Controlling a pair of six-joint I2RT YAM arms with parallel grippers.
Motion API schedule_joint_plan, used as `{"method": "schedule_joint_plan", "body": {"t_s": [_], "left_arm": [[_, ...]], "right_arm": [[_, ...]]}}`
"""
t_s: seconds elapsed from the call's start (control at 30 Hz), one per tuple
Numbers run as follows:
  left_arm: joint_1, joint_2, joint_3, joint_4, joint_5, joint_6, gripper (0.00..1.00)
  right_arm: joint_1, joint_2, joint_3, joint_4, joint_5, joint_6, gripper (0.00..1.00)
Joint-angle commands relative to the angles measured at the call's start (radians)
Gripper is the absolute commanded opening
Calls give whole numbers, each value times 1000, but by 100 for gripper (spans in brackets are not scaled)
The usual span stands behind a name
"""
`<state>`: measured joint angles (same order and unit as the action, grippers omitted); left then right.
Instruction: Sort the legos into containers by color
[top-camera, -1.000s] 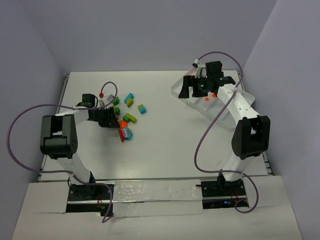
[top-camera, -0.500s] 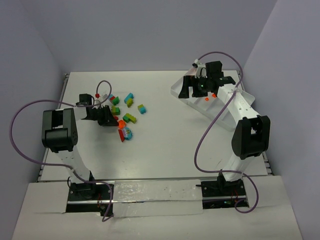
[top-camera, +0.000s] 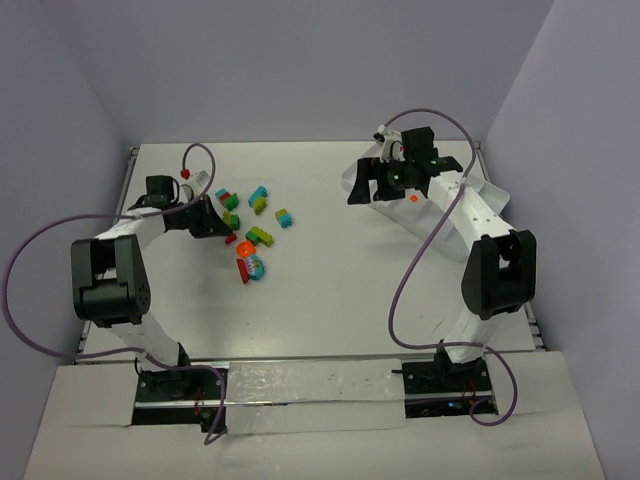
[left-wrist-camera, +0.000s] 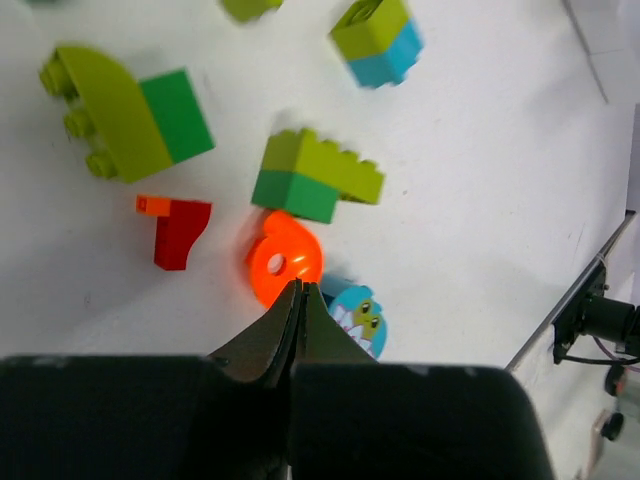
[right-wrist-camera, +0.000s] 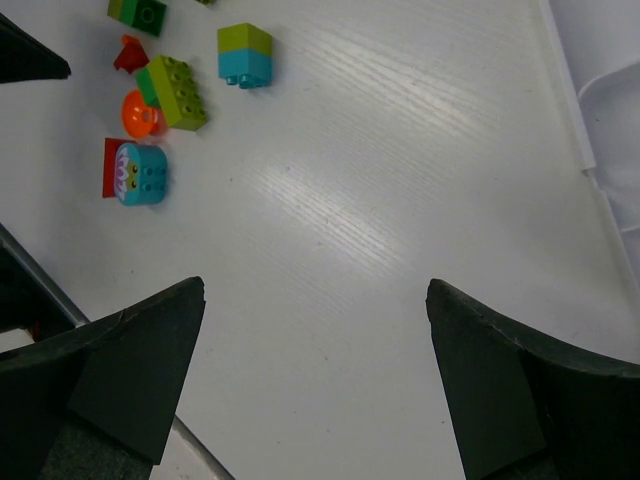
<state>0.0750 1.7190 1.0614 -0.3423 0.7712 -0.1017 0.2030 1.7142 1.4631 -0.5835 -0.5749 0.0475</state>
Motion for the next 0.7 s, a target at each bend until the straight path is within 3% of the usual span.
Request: {"method": "schedule_joint_plan", "body": {"t_s": [0.0,0.07,0.2,0.67], "left_arm": [[2,-62,48,-36,-11,23,30],[2,-62,31,-40,-16,31,46],[0,-65,-24,-20,-19,24,54],[1,93,-66,52,41,-30,44]], "right_arm": [[30,-30,14,33,-22,-3,98],[39,-31,13,34,-18,-3,98],[43,-34,8,30,-8,-10,98],[49,-33,3,24,2,-15,98]]}}
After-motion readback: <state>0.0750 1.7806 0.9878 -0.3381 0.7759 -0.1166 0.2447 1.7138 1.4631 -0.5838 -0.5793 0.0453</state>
